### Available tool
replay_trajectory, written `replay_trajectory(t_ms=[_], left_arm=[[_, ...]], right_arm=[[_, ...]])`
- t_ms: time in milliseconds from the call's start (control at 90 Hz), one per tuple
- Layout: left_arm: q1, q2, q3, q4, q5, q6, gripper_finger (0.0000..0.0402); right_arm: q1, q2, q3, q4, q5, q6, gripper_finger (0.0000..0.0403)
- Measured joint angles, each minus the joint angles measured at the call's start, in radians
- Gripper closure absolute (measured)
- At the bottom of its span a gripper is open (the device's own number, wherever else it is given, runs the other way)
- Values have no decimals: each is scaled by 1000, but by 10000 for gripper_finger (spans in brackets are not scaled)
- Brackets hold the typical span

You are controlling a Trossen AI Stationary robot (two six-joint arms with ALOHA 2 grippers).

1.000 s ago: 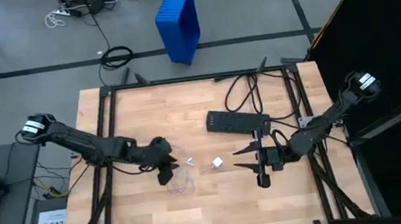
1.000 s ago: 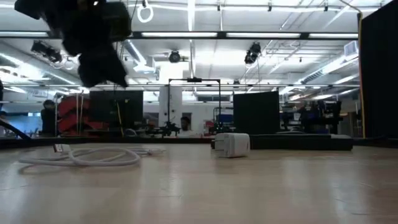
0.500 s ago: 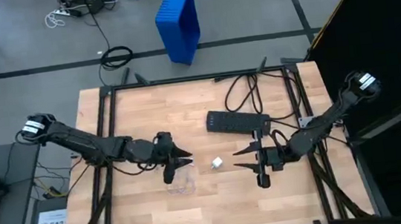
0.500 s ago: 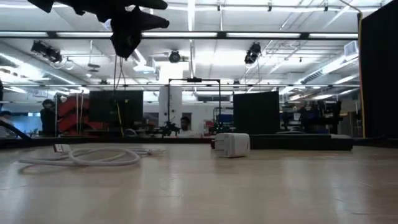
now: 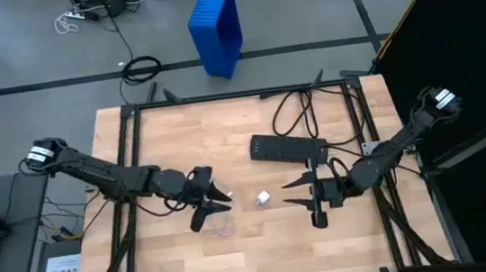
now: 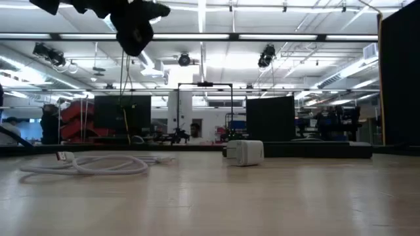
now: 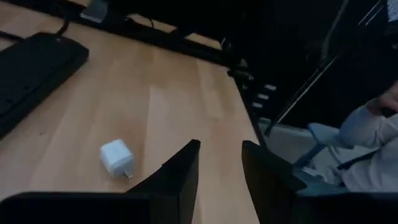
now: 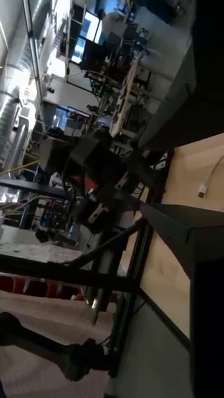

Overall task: Insert USB
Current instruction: Insert the white charger cable into the white charger adapter

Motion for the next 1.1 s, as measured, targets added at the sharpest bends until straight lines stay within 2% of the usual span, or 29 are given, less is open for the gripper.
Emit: replay_trajectory(t_ms=[111,167,233,311,389,456,533,611,689,744,800,989,1100], left_arm=[[-3,-16,83,-128,-19,31,296],[-24,-30,155,-256,-84,61,299],[-60,-35,270,-453,-225,107,304],[-111,-34,419,-683,-435,145,309],[-163,-29,535,-819,-618,161,311],[-207,-28,612,-897,-728,161,312],[-256,-26,670,-1018,-847,153,312],[-280,-25,683,-1134,-944,69,312],[-278,-23,670,-1272,-933,-76,312],[-268,-16,640,-1343,-869,-181,312],[-264,-9,598,-1367,-789,-267,312],[-261,2,403,-1304,-612,-485,312],[-250,11,271,-1299,-508,-590,310]], right_arm=[[0,0,0,-3,12,-5,280],[9,-3,0,-4,40,-32,283],[21,-20,0,-7,72,-42,286],[31,-58,0,-28,77,-45,290],[25,-129,0,-127,74,-39,292],[-3,-214,0,-254,54,-9,293],[-50,-336,0,-430,-28,50,293],[-99,-452,0,-581,-80,87,294],[-145,-558,0,-711,-27,103,297],[-182,-619,0,-777,44,154,301],[-216,-665,0,-838,48,211,303],[-272,-663,-49,-796,-207,269,301],[-273,-607,-124,-675,-244,267,298]])
